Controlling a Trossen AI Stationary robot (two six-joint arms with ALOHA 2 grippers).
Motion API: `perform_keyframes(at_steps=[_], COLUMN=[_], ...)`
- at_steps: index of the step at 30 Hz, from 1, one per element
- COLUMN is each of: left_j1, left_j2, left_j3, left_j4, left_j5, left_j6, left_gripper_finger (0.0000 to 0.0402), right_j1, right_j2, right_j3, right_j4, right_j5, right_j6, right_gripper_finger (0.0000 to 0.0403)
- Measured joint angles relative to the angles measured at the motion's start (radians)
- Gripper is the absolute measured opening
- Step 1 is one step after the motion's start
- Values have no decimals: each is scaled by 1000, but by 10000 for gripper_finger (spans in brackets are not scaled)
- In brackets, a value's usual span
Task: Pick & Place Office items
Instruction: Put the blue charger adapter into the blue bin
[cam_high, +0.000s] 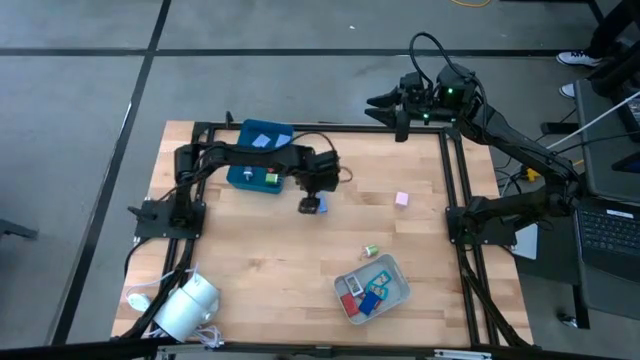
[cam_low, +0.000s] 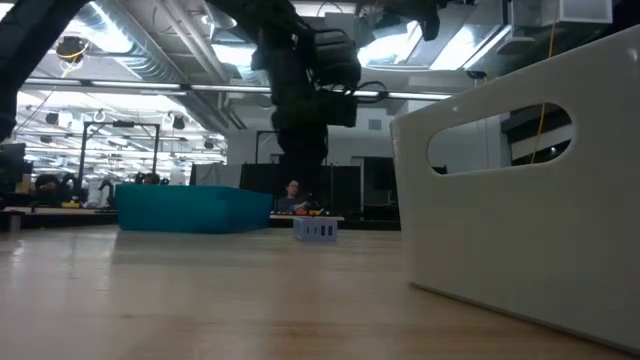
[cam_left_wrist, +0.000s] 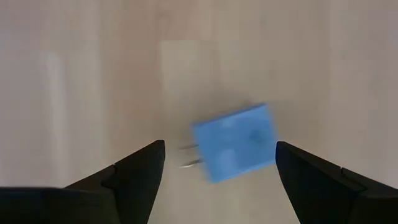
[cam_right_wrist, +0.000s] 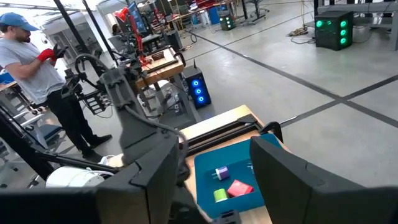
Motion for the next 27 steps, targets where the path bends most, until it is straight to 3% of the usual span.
perform_keyframes(at_steps=[6, 17, 21, 27], left_j1=[19, -9, -9, -9], left_j2=[29, 29, 29, 29], left_j3=[20, 20, 20, 20], left_j4=[-25, 3, 6, 6], left_j5=[208, 108, 33, 12], left_j6=[-292, -332, -315, -336], left_gripper_finger=[303, 350, 356, 357], right_j1=[0, 0, 0, 0], right_j2=[0, 0, 0, 0], right_j3=[0, 0, 0, 0], right_j4=[0, -1, -1, -8], right_j5=[-36, -64, -80, -80], right_j6=[-3, -12, -20, -27], right_gripper_finger=[204, 204, 204, 203])
